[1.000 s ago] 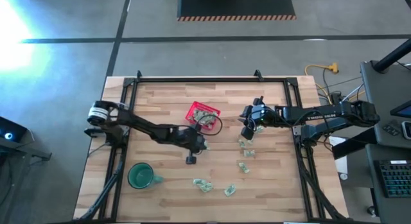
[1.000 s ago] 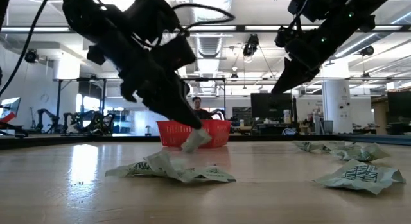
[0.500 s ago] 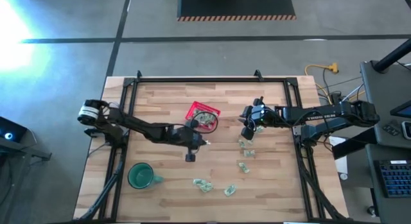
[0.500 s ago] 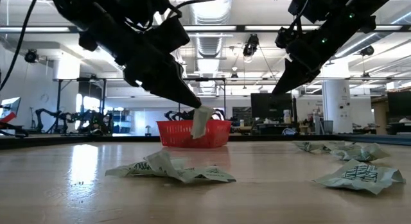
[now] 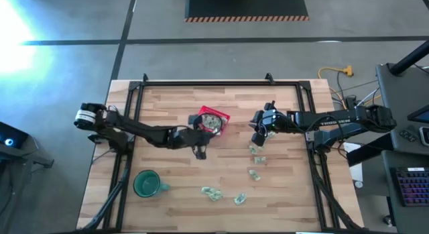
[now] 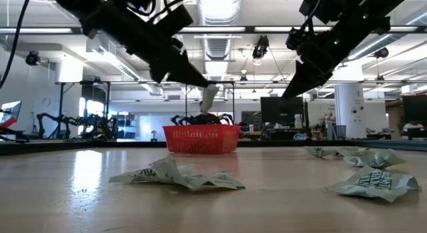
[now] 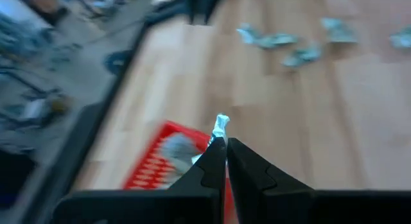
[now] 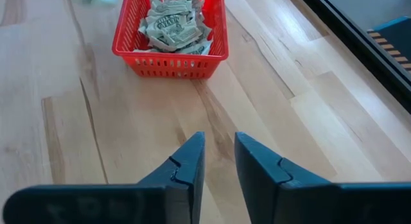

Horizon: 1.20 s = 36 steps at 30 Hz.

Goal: Pick and place items into bin
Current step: Put the stevia packet into the red bin

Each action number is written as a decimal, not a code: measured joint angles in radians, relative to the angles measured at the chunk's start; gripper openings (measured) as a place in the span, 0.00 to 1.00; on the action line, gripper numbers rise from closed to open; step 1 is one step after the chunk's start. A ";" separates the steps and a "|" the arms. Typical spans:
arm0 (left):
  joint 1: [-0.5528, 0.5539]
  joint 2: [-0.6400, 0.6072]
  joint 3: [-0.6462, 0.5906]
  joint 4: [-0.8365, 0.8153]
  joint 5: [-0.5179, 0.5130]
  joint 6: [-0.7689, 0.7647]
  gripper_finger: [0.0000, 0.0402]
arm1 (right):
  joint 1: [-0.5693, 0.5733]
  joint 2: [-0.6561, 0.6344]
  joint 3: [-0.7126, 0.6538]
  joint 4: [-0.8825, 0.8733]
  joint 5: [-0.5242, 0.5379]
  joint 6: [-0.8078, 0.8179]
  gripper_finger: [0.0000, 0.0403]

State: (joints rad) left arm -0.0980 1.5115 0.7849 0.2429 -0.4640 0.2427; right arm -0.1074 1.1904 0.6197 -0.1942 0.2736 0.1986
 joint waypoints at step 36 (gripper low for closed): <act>0.077 -0.046 -0.002 -0.178 0.030 -0.133 0.40 | 0.001 -0.002 -0.072 -0.029 -0.337 0.019 0.21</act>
State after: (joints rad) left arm -0.0207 1.4658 0.7832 0.0647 -0.4344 0.1095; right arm -0.1066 1.1889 0.5478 -0.2228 -0.0630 0.2173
